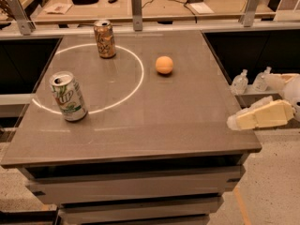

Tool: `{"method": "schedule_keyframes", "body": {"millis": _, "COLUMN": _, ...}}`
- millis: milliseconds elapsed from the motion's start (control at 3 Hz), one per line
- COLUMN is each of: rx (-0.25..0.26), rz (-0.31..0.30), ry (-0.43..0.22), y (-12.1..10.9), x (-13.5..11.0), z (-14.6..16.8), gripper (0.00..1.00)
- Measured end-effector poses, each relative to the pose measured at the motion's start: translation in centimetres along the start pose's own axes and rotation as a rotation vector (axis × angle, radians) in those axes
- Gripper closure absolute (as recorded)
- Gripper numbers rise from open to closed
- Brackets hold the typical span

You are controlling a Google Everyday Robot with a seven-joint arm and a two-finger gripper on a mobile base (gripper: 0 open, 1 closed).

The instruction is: Move orange near 7up can

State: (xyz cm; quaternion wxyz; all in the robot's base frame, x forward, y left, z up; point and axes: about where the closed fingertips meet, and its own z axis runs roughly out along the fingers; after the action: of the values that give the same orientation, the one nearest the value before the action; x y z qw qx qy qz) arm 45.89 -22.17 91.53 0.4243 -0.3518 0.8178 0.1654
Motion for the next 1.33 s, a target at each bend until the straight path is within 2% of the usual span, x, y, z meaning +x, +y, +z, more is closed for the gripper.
{"method": "schedule_keyframes", "body": {"millis": 333, "rx": 0.000, "rz": 0.000, "ry": 0.000, "y": 0.0, "x": 0.0, "z": 0.0, "gripper": 0.00}}
{"method": "schedule_keyframes", "body": {"millis": 667, "rx": -0.017, "rz": 0.015, "ry": 0.004, "y": 0.0, "x": -0.6, "z": 2.3, "gripper": 0.00}}
{"method": "schedule_keyframes", "body": {"millis": 1000, "rx": -0.032, "rz": 0.017, "ry": 0.005, "y": 0.0, "x": -1.8, "z": 4.8, "gripper": 0.00}}
{"method": "schedule_keyframes", "body": {"millis": 1333, "rx": -0.028, "rz": 0.013, "ry": -0.034, "y": -0.6, "x": -3.9, "z": 6.9, "gripper": 0.00}}
